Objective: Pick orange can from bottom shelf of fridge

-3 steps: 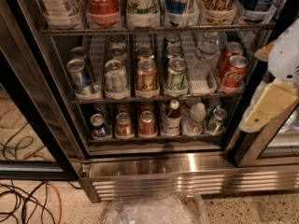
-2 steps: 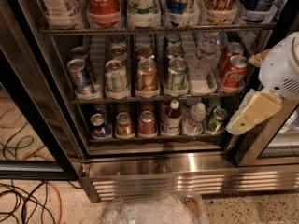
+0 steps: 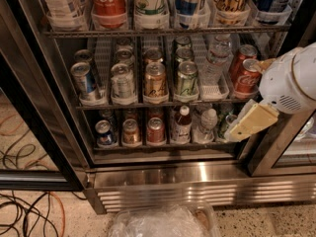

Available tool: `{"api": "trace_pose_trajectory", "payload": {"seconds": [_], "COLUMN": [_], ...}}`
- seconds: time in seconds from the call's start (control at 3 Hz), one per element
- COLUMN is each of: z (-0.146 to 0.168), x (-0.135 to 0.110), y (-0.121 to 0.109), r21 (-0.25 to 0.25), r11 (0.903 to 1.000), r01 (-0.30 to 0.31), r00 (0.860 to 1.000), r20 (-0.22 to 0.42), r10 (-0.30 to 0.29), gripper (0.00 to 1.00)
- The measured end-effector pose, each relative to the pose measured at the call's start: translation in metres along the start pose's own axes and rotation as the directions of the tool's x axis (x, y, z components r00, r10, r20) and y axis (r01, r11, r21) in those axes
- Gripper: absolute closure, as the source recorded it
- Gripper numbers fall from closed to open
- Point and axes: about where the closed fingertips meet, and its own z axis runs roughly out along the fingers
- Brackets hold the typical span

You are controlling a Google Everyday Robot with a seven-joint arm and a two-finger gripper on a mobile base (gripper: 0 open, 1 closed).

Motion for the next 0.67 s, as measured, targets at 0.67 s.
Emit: {"api": "trace_pose_trajectory", "payload": {"seconds": [0.67], "z": [0.0029], "x": [-0.0039], "y": [0.001], "r21": [-0.002], "r11": [0.9982], "r01": [-0.059], "r00": [0.998], "r20": [0.031], "r10": [0.059], "gripper": [0.0]}}
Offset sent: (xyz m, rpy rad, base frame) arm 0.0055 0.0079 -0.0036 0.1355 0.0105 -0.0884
